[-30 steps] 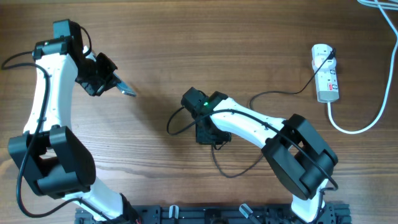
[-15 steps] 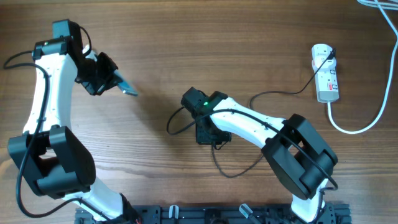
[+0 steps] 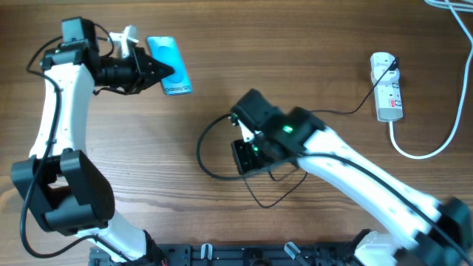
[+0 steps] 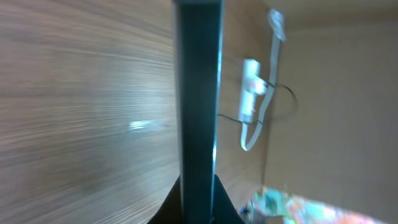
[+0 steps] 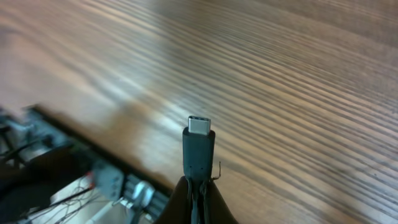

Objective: Plug charger to phone and switch on socket
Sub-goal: 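Lift the plug with the right gripper toward the phone's bottom port, then push the USB-C plug into the phone's bottom port with the right gripper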

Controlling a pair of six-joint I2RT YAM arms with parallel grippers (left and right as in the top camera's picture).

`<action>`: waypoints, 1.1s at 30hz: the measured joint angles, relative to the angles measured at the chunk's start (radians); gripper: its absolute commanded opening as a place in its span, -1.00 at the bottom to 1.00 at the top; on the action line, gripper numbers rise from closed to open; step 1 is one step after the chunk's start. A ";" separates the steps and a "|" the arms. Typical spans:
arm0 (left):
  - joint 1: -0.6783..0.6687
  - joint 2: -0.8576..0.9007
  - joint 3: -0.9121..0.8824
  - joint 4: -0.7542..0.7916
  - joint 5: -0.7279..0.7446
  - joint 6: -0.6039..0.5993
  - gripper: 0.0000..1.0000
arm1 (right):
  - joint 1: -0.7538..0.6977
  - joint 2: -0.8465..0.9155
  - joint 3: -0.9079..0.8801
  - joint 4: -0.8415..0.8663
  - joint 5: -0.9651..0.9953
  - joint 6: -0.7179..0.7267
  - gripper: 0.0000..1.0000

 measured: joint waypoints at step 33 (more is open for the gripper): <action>-0.325 -0.297 -0.006 -0.022 0.058 0.126 -0.92 | 0.006 -0.194 0.003 0.220 -0.014 0.019 -0.91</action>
